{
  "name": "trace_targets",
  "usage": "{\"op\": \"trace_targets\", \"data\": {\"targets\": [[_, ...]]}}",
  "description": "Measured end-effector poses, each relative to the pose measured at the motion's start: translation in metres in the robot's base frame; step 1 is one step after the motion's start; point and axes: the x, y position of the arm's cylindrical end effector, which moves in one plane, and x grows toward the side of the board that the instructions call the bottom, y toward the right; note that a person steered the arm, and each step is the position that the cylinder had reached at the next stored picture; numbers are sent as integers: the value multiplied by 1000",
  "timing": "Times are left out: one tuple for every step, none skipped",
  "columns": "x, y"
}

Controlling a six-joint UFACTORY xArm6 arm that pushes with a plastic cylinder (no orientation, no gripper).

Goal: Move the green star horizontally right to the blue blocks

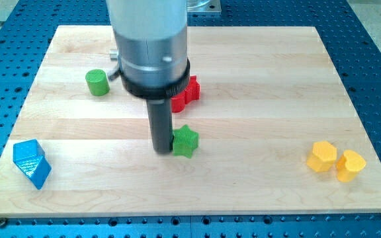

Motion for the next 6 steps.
{"op": "trace_targets", "data": {"targets": [[-54,4],[-8,52],[25,53],[44,54],[-7,26],[43,7]]}}
